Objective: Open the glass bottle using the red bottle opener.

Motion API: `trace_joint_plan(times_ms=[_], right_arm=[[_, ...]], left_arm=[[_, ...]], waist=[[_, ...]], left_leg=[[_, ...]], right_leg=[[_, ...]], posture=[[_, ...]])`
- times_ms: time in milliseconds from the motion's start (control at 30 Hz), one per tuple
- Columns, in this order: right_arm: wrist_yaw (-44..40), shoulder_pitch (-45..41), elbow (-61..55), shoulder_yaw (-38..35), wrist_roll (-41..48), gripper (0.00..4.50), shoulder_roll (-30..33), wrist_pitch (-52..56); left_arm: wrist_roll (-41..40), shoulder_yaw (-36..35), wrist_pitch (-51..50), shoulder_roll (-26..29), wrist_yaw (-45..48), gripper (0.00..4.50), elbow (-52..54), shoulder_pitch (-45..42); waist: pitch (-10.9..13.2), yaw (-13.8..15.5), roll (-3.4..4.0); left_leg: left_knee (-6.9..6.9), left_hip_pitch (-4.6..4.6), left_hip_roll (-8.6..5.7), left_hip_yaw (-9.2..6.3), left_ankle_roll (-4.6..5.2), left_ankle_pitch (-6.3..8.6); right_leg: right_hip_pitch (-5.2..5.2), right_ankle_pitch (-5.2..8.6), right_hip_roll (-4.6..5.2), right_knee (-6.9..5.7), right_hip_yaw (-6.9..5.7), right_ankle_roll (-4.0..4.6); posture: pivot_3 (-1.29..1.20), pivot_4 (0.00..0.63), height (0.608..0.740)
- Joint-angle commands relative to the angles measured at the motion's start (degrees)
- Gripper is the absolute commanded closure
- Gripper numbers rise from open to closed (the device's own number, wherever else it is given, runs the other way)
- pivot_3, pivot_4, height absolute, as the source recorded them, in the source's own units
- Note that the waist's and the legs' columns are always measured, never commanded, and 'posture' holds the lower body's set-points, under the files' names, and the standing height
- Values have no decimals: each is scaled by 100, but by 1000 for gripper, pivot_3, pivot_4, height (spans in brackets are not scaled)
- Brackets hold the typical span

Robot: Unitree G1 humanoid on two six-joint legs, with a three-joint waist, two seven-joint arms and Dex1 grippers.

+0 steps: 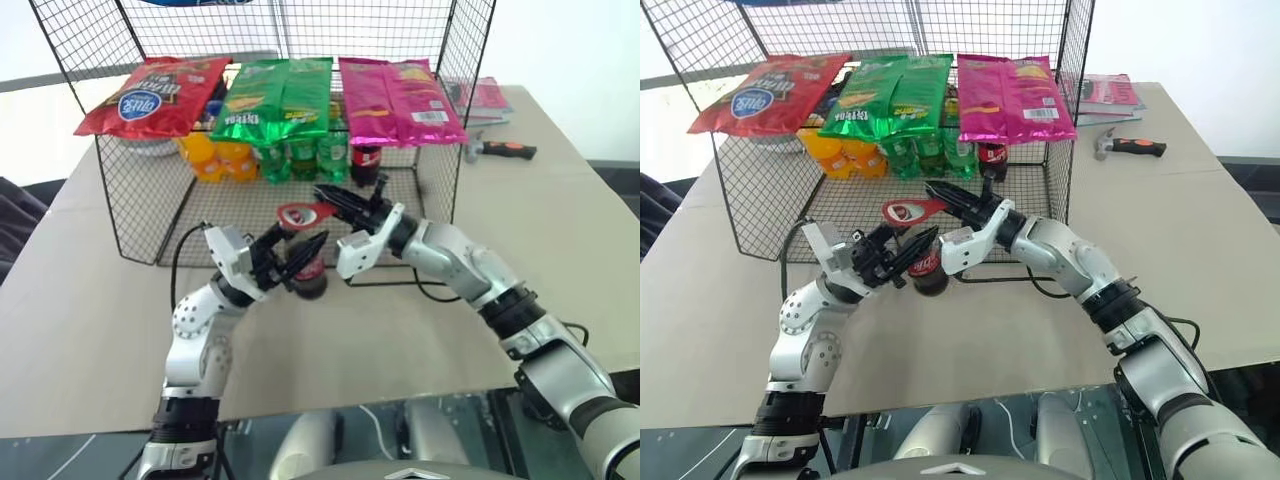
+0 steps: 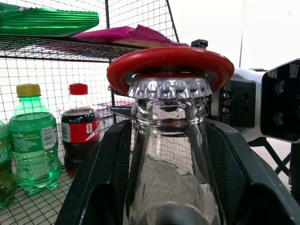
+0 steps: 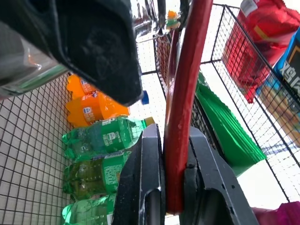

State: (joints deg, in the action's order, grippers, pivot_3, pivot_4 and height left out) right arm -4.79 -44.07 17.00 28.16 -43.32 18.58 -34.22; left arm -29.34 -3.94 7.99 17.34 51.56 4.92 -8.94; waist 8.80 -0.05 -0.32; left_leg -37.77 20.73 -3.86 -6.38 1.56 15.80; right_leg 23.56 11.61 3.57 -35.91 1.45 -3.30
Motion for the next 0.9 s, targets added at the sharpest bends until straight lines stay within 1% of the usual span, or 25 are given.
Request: trace_joint_plan(times_ms=[33,300,633,900], right_arm=[[63,-237,-267,202,-245,4500,39,-451],[443,-515,-98,59,-408,4500,308,-605],[974,-746,261,-22,-678,4500,499,-725],[1286,-885,369,-126,-733,4500,594,-772]], left_arm=[[263,256,-107,-54,-66,2441,-243,-130],[282,263,-76,-88,-51,2441,-311,-144],[289,309,-75,-83,-86,2441,-312,-142],[285,350,-76,-59,-104,2441,-311,-120]], waist=[[0,14,0],[2,94,1],[3,75,-1],[1,61,-3]], left_leg=[[0,1,0,-1,0,0],[0,3,-1,-4,0,-1],[3,4,-2,-4,-9,-6],[48,-1,1,9,-19,-12]], right_leg=[[0,1,0,0,-1,1],[0,12,0,1,-3,20],[0,12,0,3,-1,21],[13,9,0,12,8,15]], posture=[[0,150,740],[0,150,740],[0,150,740],[0,150,740]])
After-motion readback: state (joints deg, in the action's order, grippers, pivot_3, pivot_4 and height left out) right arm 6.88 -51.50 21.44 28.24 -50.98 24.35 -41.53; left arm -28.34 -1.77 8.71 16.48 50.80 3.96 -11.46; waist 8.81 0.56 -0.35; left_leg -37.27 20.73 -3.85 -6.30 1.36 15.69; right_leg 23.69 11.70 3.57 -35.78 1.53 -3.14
